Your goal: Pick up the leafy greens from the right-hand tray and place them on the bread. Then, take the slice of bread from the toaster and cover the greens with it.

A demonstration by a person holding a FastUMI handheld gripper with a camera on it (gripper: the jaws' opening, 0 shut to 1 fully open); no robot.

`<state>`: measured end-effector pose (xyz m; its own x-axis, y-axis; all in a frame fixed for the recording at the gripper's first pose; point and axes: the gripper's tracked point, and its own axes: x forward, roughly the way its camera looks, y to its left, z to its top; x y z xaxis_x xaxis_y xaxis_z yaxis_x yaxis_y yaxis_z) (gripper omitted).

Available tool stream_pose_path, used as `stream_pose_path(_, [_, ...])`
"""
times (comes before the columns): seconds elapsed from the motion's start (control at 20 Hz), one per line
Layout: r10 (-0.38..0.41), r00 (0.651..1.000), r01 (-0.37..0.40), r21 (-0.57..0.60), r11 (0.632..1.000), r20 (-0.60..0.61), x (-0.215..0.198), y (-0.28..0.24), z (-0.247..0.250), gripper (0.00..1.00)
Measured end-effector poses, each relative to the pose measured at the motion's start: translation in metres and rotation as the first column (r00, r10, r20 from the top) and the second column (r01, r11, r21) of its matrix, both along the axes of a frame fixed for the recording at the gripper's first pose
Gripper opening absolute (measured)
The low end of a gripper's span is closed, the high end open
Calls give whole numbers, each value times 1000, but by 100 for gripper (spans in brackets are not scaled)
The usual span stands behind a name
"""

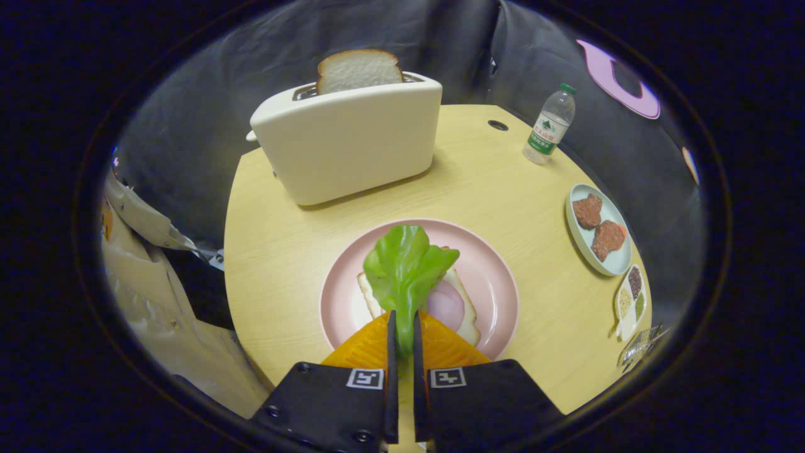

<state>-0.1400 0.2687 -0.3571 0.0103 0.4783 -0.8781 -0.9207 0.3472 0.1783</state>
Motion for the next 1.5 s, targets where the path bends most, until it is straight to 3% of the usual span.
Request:
stream_pose_path(0.35, [-10,1000,10,-72,997,-4,11,-2,-28,27])
stream_pose_path(0.8, [-109,992,110,-1,994,60,28,5,2,100])
stream_pose_path(0.95, [-182,982,176,94,980,56,33,27,33,100])
stream_pose_path(1.2, [-296,955,280,265,923,22,42,80,92,100])
stream_pose_path(1.5, [-317,948,294,301,907,27,52,126,121,100])
